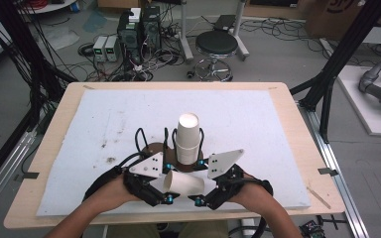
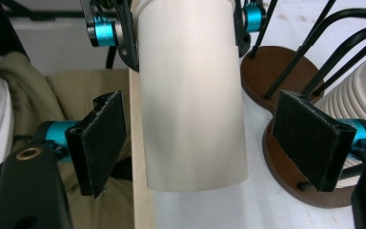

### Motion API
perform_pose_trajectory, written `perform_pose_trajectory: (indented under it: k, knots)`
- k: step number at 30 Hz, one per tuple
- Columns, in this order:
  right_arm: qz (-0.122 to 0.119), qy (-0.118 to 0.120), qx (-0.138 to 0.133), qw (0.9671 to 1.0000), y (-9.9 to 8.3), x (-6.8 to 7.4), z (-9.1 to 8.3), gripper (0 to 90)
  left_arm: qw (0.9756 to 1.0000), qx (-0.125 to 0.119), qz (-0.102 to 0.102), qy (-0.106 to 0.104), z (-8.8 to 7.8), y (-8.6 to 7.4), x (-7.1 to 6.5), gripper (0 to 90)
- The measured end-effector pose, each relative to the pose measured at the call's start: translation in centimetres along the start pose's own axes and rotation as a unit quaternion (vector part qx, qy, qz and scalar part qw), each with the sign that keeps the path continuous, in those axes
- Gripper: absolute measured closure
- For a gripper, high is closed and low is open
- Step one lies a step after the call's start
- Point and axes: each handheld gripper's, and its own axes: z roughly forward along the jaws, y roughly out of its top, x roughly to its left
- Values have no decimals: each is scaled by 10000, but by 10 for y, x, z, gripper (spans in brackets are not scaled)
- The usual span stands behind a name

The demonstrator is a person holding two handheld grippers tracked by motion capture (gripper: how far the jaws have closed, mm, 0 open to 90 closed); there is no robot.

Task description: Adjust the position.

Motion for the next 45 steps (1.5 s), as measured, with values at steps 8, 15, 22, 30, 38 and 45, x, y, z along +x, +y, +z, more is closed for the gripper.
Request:
perform_pose_trajectory:
  k: [8,15,22,30,38,45]
  knots:
    - [-236,-90,466,9986,7,0,9,198,9995,280,75,80,1,7,1,336]
    - [-359,-81,656,9972,13,-1,14,199,9989,439,98,90,3,11,1,336]
    - [-379,-80,853,9956,13,-2,21,199,9983,557,129,80,4,12,2,336]
    - [-413,-40,1045,9937,17,-3,31,203,9978,642,120,122,7,12,0,336]
    - [-398,94,1232,9915,20,-3,38,275,9973,711,157,126,10,12,-1,336]
    - [-423,222,1325,9900,20,-2,43,354,9969,742,212,120,13,14,-2,336]
